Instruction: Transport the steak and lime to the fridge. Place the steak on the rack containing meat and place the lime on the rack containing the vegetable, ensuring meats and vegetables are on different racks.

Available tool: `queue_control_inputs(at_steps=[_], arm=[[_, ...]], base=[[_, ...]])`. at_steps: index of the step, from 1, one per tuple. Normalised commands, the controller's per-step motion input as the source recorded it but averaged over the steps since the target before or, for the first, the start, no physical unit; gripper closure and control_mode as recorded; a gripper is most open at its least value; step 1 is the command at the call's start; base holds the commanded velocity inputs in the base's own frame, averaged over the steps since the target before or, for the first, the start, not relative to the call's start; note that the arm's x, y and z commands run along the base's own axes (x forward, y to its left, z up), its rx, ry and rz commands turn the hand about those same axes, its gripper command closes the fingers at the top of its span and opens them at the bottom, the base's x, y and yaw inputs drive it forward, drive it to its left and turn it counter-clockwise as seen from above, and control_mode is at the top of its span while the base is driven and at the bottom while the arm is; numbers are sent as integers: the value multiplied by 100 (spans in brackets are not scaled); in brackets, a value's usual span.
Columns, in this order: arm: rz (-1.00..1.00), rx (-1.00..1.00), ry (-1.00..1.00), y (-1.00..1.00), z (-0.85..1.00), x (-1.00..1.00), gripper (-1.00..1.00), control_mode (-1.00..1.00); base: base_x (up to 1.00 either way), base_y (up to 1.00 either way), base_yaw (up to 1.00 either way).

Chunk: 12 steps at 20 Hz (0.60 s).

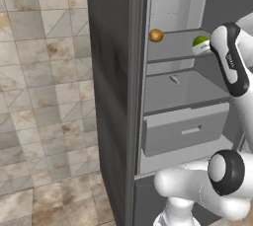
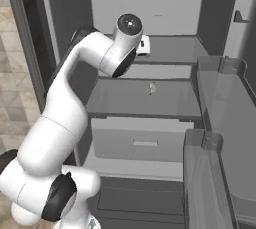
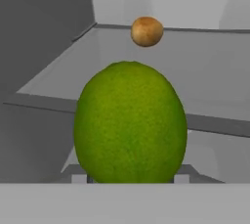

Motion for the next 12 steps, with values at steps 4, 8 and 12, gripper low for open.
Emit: queue_control_inputs(at_steps=[4,8,12], arm=[[4,0,0,-4,-17,68,100,-100],[3,0,0,-1,-23,65,100,-100],[3,0,0,-3,-28,59,100,-100]], base=[[0,0,0],[0,0,0],[0,0,0]])
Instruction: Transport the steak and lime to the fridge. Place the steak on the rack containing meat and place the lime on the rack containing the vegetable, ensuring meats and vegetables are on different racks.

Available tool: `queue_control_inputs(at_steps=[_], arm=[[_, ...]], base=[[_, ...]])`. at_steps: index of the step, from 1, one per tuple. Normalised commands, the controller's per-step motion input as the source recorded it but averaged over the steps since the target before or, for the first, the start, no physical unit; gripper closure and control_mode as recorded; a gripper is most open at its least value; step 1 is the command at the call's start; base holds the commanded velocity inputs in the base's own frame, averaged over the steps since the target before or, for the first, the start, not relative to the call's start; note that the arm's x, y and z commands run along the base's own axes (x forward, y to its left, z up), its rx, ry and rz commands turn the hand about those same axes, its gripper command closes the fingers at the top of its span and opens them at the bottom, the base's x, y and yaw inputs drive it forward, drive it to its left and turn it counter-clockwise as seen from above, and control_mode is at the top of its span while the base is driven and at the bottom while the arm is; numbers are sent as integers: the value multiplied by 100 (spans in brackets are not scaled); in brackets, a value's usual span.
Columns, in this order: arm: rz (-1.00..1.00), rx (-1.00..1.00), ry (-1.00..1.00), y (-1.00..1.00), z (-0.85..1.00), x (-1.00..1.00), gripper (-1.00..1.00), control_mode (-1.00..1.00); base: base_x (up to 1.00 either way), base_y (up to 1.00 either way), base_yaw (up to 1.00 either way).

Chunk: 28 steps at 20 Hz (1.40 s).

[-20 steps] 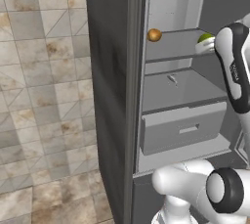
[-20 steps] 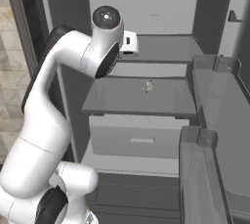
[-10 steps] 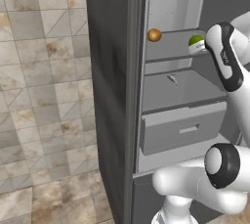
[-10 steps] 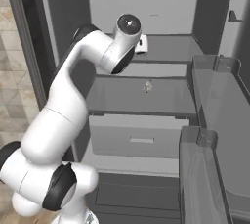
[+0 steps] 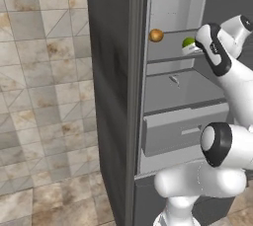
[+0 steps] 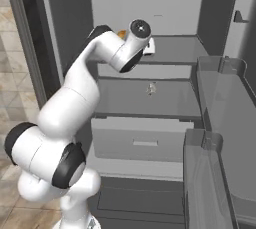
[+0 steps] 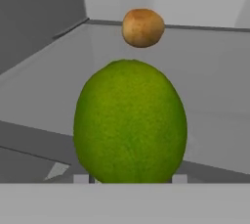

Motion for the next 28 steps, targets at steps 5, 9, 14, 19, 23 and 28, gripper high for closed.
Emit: queue_control_inputs(at_steps=[5,9,14,19,23,28], arm=[[1,0,0,-5,-10,54,100,-100],[0,0,0,-6,0,55,100,-100],[0,0,1,0,-5,55,100,-100],[0,0,2,-6,-22,45,100,-100],[0,0,0,-7,-24,39,100,-100],[0,0,0,-11,-14,34,100,-100]], base=[[0,0,0],[0,0,0],[0,0,0],[0,0,0],[0,0,0],[0,0,0]])
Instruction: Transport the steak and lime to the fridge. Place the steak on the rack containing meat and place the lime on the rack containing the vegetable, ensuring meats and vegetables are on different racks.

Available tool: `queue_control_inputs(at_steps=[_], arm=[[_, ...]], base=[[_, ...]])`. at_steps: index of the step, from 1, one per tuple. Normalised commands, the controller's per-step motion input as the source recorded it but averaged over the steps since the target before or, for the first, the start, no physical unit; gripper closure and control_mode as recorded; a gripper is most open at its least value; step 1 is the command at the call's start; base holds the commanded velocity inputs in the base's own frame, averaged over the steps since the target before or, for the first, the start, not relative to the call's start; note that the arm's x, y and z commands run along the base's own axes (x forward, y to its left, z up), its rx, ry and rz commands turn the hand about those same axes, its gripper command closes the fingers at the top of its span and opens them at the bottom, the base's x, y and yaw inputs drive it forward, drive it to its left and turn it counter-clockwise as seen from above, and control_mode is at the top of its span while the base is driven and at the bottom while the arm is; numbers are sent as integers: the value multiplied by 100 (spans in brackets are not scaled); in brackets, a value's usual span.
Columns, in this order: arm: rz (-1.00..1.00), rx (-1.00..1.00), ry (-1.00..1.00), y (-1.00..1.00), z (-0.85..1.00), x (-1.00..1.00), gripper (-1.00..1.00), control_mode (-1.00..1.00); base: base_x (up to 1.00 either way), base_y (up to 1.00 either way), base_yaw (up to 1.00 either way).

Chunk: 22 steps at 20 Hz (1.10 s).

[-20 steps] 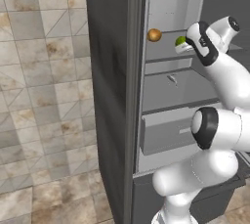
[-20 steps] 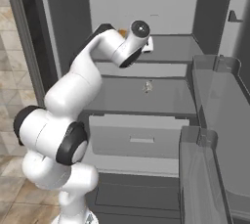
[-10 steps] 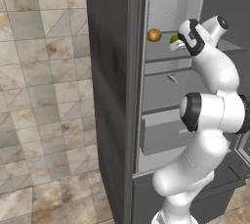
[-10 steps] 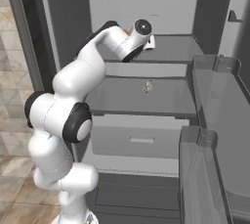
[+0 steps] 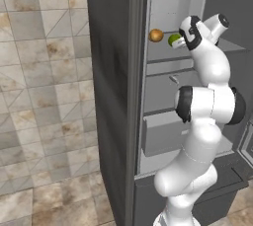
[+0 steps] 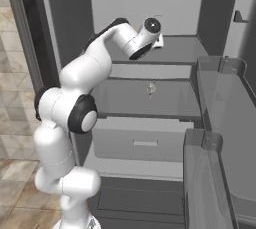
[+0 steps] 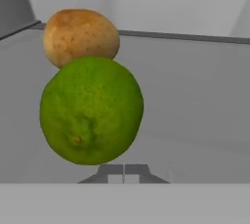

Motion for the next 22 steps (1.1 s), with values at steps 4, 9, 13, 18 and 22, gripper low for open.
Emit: queue_control_inputs(at_steps=[4,9,13,18,22], arm=[[0,0,0,0,-11,11,-100,-100],[0,0,-3,0,0,-9,-100,-100],[-1,0,-20,0,24,-49,-100,-100],[-2,0,-13,0,18,-74,-100,-100],[-2,0,-4,18,0,-95,-100,-100]], base=[[0,0,0],[0,0,0],[0,0,0],[0,0,0],[0,0,0]])
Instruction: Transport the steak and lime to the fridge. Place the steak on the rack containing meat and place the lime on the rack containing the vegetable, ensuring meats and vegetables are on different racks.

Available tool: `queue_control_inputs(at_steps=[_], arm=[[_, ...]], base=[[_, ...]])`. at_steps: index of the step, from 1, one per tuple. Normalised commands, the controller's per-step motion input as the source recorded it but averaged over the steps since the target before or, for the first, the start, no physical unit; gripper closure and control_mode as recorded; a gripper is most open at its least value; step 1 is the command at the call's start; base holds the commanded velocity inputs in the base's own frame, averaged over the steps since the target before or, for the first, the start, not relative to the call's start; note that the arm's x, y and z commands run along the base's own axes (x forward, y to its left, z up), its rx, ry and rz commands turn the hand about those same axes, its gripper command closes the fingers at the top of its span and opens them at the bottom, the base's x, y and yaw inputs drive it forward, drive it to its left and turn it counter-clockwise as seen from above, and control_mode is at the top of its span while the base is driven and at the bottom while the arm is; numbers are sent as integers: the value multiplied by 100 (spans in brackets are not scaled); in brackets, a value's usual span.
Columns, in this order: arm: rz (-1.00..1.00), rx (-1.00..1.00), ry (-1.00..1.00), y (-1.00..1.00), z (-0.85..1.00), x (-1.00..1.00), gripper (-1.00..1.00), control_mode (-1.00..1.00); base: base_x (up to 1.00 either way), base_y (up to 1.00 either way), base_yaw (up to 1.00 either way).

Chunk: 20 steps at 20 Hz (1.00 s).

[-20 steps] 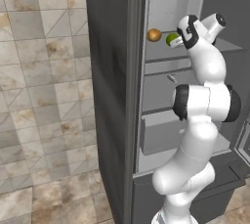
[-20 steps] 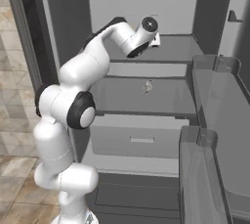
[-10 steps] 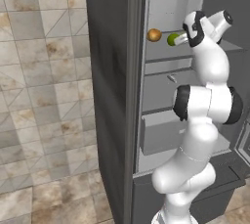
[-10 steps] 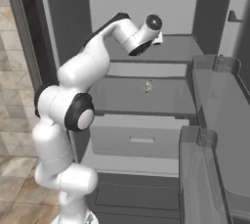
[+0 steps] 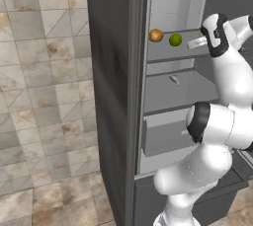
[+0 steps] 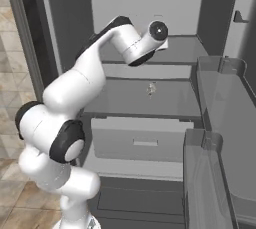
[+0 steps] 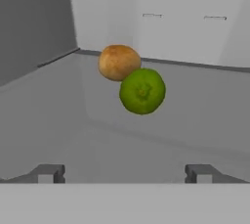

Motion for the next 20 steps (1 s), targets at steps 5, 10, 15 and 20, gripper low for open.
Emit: queue_control_inputs(at_steps=[5,10,15,20], arm=[[-3,0,-2,21,3,-100,-100,-100],[-7,0,0,15,6,-100,-100,-100],[-10,-1,0,17,0,-100,-100,-100],[-16,-3,0,31,15,-100,-100,-100]], base=[[0,0,0],[0,0,0],[0,0,0],[0,0,0]])
